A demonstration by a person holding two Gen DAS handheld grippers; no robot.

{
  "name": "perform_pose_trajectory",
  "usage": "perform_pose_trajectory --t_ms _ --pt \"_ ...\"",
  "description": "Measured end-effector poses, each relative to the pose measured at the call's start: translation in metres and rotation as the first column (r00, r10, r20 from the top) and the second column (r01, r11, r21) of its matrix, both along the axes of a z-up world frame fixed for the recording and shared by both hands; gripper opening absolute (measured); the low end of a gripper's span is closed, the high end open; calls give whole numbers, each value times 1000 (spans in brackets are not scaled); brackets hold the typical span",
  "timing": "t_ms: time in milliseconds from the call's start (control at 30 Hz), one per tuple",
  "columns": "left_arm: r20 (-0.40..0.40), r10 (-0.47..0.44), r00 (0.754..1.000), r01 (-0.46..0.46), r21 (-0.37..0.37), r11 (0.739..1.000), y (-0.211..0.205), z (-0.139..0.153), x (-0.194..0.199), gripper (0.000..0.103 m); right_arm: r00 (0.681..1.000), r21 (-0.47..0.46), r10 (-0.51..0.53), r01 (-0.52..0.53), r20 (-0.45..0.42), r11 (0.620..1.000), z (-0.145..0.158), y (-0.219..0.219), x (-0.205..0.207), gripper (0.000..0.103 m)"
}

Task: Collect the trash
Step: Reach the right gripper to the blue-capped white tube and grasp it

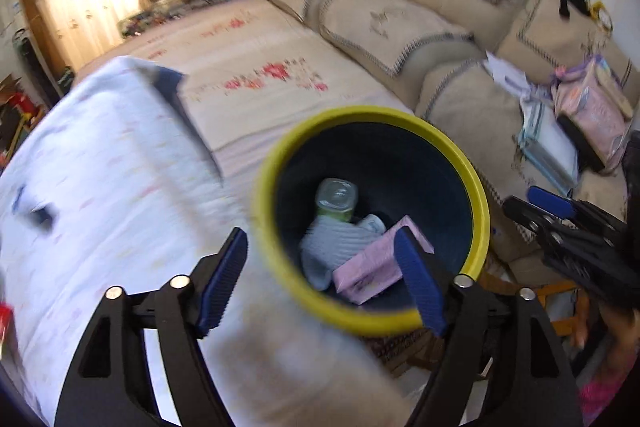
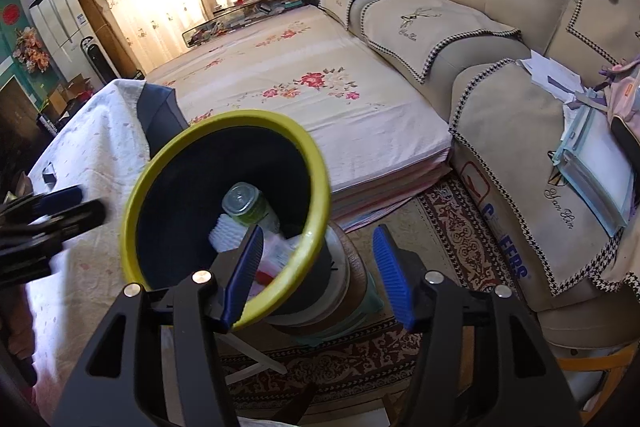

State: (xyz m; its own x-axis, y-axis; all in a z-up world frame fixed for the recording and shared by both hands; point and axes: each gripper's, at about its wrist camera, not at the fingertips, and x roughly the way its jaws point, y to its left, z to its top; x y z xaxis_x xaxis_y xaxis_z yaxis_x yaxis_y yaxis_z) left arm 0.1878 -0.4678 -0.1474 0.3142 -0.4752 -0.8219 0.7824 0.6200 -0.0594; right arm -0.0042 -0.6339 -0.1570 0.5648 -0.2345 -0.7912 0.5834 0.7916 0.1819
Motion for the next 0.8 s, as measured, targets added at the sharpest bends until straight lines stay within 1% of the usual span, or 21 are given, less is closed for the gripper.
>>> perform_pose_trajectory --t_ms 67,167,267,300,367,400,433,467,633,700,733,800 --pt "36 53 998 -51 -60 997 51 13 -1 84 999 1 31 -31 5 1000 2 9 10 55" --pt "96 136 986 -125 -114 986 117 26 -3 88 995 -1 101 -101 6 995 6 30 34 55" --pt "160 243 957 -219 -155 963 191 34 -3 91 977 7 213 -213 7 977 13 63 68 55" --pt "174 283 943 -255 -166 952 218 35 -1 91 969 6 245 -245 6 969 15 75 80 55" --pt "198 348 916 -315 -180 932 260 37 2 92 946 -9 325 -325 4 946 22 104 106 55" --pt "211 386 898 -351 -188 918 284 37 5 92 935 -15 356 -356 5 934 26 117 117 55" --pt "218 409 886 -371 -195 908 300 37 8 92 919 -16 395 -395 7 919 30 132 130 55" --pt "226 443 868 -401 -208 892 321 37 13 92 903 -17 431 -430 11 903 34 147 142 55" --pt "238 548 802 -488 -267 831 391 33 37 93 802 -39 596 -595 41 803 53 217 206 55" --pt "223 573 789 -509 -288 812 412 26 43 93 763 -45 645 -644 34 764 55 241 233 55" --pt "207 584 785 -516 -302 801 421 24 45 93 752 -49 659 -657 23 752 55 251 245 55" --pt "162 592 790 -520 -334 786 433 19 48 93 731 -70 683 -681 -2 729 53 269 270 55"
